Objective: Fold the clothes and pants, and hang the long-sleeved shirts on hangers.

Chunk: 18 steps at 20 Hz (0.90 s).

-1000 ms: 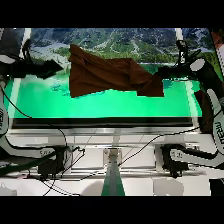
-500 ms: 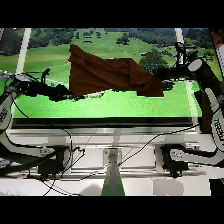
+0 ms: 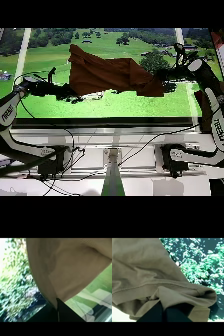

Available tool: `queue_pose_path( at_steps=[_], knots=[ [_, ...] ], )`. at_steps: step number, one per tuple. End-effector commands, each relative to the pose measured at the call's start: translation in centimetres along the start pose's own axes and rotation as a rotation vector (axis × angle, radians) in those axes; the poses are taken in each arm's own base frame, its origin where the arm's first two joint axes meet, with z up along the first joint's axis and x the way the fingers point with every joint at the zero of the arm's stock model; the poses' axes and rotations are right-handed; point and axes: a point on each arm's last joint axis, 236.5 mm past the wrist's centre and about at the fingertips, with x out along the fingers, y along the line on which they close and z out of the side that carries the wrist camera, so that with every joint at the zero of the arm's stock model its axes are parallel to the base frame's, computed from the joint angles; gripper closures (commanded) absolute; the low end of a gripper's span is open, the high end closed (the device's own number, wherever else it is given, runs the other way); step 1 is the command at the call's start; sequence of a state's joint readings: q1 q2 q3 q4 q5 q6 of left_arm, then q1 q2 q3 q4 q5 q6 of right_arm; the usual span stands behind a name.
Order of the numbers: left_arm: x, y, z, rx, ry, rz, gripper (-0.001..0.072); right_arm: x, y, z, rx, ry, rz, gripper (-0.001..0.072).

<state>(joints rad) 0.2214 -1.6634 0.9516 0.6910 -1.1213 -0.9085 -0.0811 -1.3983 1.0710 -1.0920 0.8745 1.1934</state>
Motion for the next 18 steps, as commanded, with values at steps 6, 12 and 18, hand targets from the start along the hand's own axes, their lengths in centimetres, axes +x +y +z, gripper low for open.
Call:
queue_pose_path(
  at_steps=[6, 12, 18],
  knots=[
    [-13.1, -14.1, 10.5, 0.366, -0.513, -0.235, 0.0695, -7.1, 3.5, 5.5, -0.076, -0.152, 0.039, 0.0698],
    [-39.5, -31.9, 7.7, 0.741, -1.167, -0.294, 0.0695, -29.9, 12.0, 12.7, -0.284, -0.682, 0.019, 0.0698],
    [-51.4, -40.4, -5.2, 0.954, -1.642, -0.022, 0.0694, -54.0, 20.4, 6.9, -0.448, -1.271, -0.028, 0.0698]
  ],
)
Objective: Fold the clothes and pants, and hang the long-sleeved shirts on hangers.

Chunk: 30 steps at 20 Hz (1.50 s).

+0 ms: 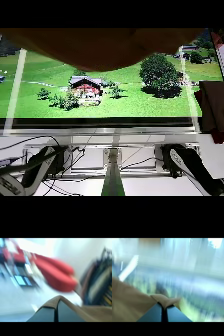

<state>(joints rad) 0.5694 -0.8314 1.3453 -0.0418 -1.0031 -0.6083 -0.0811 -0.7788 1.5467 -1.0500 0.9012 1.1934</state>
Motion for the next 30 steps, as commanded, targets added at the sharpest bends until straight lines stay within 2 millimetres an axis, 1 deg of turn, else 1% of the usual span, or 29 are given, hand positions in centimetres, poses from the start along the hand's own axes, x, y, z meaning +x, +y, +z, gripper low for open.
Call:
queue_pose_path(
  at_steps=[1, 2, 3, 4, 5, 6, 7, 8, 9, 10, 11, 12, 13, 15, 16, 18, 19, 20, 21, 22, 24, 25, 26, 27, 29, 30],
  knots=[
    [-4.8, -6.7, 8.2, 0.291, -0.222, 0.120, 0.0694, -11.2, 3.6, 9.6, -0.098, -0.342, -0.041, 0.0698],
    [-6.0, -8.0, 9.7, 0.372, -0.270, 0.169, 0.0695, -13.6, 4.4, 10.7, -0.114, -0.398, -0.047, 0.0698],
    [-7.1, -9.2, 11.0, 0.433, -0.313, 0.217, 0.0694, -15.7, 5.2, 11.4, -0.128, -0.439, -0.048, 0.0698],
    [-8.2, -10.1, 11.9, 0.488, -0.346, 0.271, 0.0694, -17.2, 5.8, 11.7, -0.138, -0.466, -0.048, 0.0698],
    [-9.0, -10.7, 12.4, 0.540, -0.359, 0.317, 0.0695, -18.2, 6.2, 11.9, -0.145, -0.483, -0.049, 0.0698],
    [-9.5, -10.9, 12.4, 0.590, -0.347, 0.356, 0.0694, -18.7, 6.4, 12.0, -0.150, -0.491, -0.050, 0.0698],
    [-9.7, -10.4, 12.0, 0.583, -0.322, 0.387, 0.0696, -18.6, 6.4, 11.9, -0.134, -0.487, -0.046, 0.0699],
    [-9.8, -8.7, 11.3, 0.492, -0.290, 0.429, 0.0697, -17.8, 5.7, 11.6, -0.075, -0.466, -0.049, 0.0699],
    [-9.8, -6.3, 10.0, 0.410, -0.233, 0.484, 0.0697, -16.5, 4.8, 10.8, -0.029, -0.423, -0.064, 0.0699],
    [-9.8, -3.3, 7.8, 0.354, -0.131, 0.544, 0.0697, -14.7, 3.6, 9.5, -0.007, -0.355, -0.085, 0.0699],
    [-9.4, -0.9, 5.2, 0.307, -0.019, 0.567, 0.0696, -12.1, 2.4, 7.5, 0.020, -0.258, -0.097, 0.0699],
    [-8.6, 1.2, 1.9, 0.243, 0.111, 0.545, 0.0696, -9.1, 1.5, 4.9, 0.045, -0.139, -0.089, 0.0699],
    [-7.8, 3.0, -1.3, 0.167, 0.224, 0.510, 0.0696, -6.3, 0.8, 2.0, 0.070, -0.016, -0.074, 0.0699],
    [-6.3, 6.2, -7.4, 0.009, 0.413, 0.427, 0.0697, -0.4, -0.7, -4.8, 0.138, 0.241, -0.038, 0.0698],
    [-5.6, 7.8, -10.5, -0.060, 0.501, 0.394, 0.0697, 2.0, -1.4, -7.8, 0.176, 0.346, -0.027, 0.0698],
    [-3.7, 10.3, -17.1, -0.186, 0.656, 0.313, 0.0696, 6.7, -3.0, -13.8, 0.248, 0.519, -0.018, 0.0698],
    [-2.4, 11.1, -20.4, -0.202, 0.721, 0.257, 0.0696, 8.7, -3.7, -16.4, 0.273, 0.580, -0.017, 0.0698],
    [-1.1, 12.1, -24.1, -0.206, 0.783, 0.204, 0.0696, 10.5, -4.5, -19.1, 0.297, 0.641, -0.020, 0.0698],
    [0.2, 13.1, -27.6, -0.218, 0.826, 0.172, 0.0696, 12.4, -5.3, -22.2, 0.322, 0.702, -0.024, 0.0698],
    [1.5, 14.6, -31.3, -0.240, 0.854, 0.173, 0.0697, 14.1, -6.0, -25.2, 0.347, 0.755, -0.028, 0.0698],
    [3.1, 18.2, -37.6, -0.290, 0.872, 0.246, 0.0696, 17.1, -7.3, -30.9, 0.392, 0.835, -0.042, 0.0697],
    [3.4, 19.8, -40.2, -0.300, 0.876, 0.288, 0.0696, 18.5, -7.9, -33.4, 0.410, 0.856, -0.054, 0.0698],
    [3.8, 21.4, -42.2, -0.306, 0.867, 0.336, 0.0696, 20.1, -8.8, -35.6, 0.423, 0.855, -0.074, 0.0698],
    [4.2, 22.7, -43.7, -0.316, 0.845, 0.379, 0.0696, 21.6, -9.7, -37.4, 0.431, 0.837, -0.097, 0.0698],
    [4.8, 24.4, -45.3, -0.306, 0.808, 0.445, 0.0696, 23.6, -11.2, -39.6, 0.448, 0.801, -0.138, 0.0698],
    [4.9, 24.8, -45.7, -0.300, 0.803, 0.458, 0.0696, 23.9, -11.5, -40.5, 0.464, 0.802, -0.153, 0.0698]
  ],
)
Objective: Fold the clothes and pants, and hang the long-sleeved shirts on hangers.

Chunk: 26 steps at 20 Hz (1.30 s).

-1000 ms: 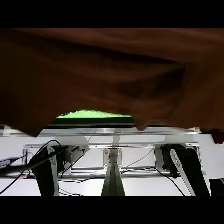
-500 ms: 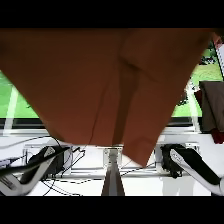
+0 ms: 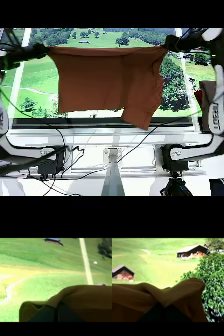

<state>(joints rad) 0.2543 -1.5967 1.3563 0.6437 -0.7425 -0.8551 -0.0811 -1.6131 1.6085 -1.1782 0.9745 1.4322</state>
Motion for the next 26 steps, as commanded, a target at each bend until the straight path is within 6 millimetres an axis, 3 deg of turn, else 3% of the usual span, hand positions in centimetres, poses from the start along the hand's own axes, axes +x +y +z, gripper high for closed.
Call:
queue_pose_path(
  at_steps=[1, 5, 9, 12, 13, 14, 15, 17, 19, 20, 21, 24, 25, 26],
  knots=[
    [3.8, 2.6, -0.8, -0.026, -0.039, 0.083, 0.0696, 5.3, -2.7, -0.4, 0.055, -0.012, -0.036, 0.0698],
    [3.1, 0.0, -5.6, -0.033, 0.170, -0.048, 0.0697, 5.3, -2.6, -4.2, 0.046, 0.150, -0.030, 0.0698],
    [0.9, 2.5, -12.0, -0.027, 0.458, 0.051, 0.0696, 4.0, -3.8, -9.1, 0.002, 0.366, -0.083, 0.0698],
    [-0.3, 1.6, -14.2, -0.024, 0.560, 0.015, 0.0684, 3.1, -3.7, -11.2, 0.006, 0.459, -0.077, 0.0697],
    [-0.3, 1.5, -14.2, -0.026, 0.565, 0.012, 0.0513, 3.0, -3.7, -11.2, 0.017, 0.462, -0.081, 0.0639],
    [-0.6, 1.3, -14.6, -0.029, 0.583, 0.002, 0.0113, 2.9, -3.9, -11.4, 0.032, 0.469, -0.092, 0.0432],
    [-0.9, 1.1, -15.0, -0.042, 0.604, -0.006, 0.0021, 2.7, -4.1, -11.8, 0.032, 0.489, -0.104, 0.0236],
    [-2.5, 0.2, -15.9, -0.061, 0.670, -0.042, 0.0020, 1.1, -5.1, -14.0, 0.014, 0.601, -0.147, 0.0209],
    [-5.2, -0.4, -15.8, -0.078, 0.710, -0.069, 0.0037, -1.2, -6.3, -16.2, -0.023, 0.716, -0.203, 0.0210],
    [-6.6, -0.1, -15.0, -0.085, 0.695, -0.065, 0.0112, -2.0, -6.5, -16.9, -0.034, 0.725, -0.215, 0.0210],
    [-8.0, 0.2, -13.9, -0.090, 0.664, -0.051, 0.0136, -2.6, -6.4, -17.4, -0.039, 0.712, -0.216, 0.0210],
    [-13.4, 0.9, -10.4, -0.094, 0.550, 0.000, 0.0136, -5.0, -6.1, -21.3, -0.072, 0.682, -0.204, 0.0210],
    [-15.5, 0.8, -9.5, -0.100, 0.518, 0.020, 0.0136, -5.7, -6.2, -23.2, -0.081, 0.680, -0.193, 0.0238],
    [-17.3, 0.6, -8.7, -0.112, 0.483, 0.043, 0.0136, -6.4, -6.3, -25.6, -0.092, 0.688, -0.179, 0.0360]
  ],
)
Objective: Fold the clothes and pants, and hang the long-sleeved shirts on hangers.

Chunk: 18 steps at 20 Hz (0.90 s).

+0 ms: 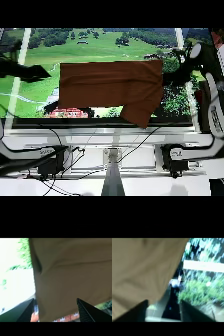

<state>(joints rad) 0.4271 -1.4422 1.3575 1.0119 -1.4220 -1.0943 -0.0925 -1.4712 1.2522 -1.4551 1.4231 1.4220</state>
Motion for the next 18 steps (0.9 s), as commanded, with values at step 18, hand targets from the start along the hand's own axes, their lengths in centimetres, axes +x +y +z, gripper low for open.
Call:
queue_pose_path(
  at_steps=[18],
  knots=[
    [-13.5, -3.1, -0.6, 0.034, -0.315, 0.171, 0.0249, 2.8, -2.0, -5.1, 0.331, -0.353, 0.535, 0.0704]
  ],
)
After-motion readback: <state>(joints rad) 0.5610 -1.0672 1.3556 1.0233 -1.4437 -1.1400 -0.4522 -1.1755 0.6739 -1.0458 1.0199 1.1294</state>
